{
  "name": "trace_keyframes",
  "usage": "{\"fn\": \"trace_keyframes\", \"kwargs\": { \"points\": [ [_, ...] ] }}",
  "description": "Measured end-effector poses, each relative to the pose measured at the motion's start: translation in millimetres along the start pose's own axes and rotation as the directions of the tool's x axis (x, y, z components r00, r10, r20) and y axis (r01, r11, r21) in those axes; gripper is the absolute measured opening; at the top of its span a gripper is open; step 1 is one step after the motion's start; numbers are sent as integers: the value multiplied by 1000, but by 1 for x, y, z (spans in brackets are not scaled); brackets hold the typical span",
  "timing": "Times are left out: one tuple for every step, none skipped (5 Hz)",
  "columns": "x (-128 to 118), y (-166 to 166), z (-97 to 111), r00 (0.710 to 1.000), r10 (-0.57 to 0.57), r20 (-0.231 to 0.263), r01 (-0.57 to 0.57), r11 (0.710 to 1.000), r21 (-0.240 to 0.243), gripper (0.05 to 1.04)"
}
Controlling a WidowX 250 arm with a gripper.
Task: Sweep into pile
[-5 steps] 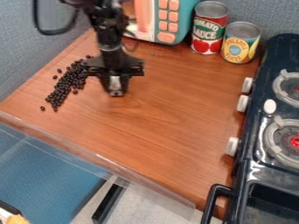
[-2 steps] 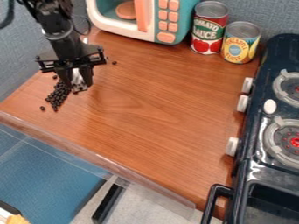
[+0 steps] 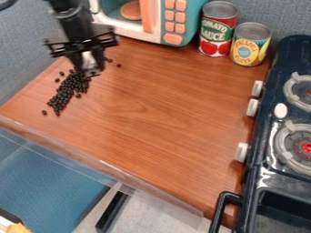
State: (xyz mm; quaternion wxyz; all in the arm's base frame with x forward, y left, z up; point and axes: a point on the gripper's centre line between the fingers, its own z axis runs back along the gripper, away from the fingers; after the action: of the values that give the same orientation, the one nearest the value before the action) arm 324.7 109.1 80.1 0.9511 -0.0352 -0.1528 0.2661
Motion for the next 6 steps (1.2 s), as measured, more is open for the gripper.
{"fn": "trace_keyframes", "kwargs": {
  "points": [
    [-5,-10,-17,999,3,-41,-2,1000,5,380],
    [-10,2,-25,1000,11,-28,-10,999,37,380],
    [-18,4,-29,999,15,-44,-14,1000,24,380],
    [-20,-3,-36,997,26,-74,-26,1000,2,380],
    [-11,-22,-38,998,4,-70,-5,1000,-7,380],
    [0,-31,-47,998,18,-68,-18,1000,-7,380]
  ]
}}
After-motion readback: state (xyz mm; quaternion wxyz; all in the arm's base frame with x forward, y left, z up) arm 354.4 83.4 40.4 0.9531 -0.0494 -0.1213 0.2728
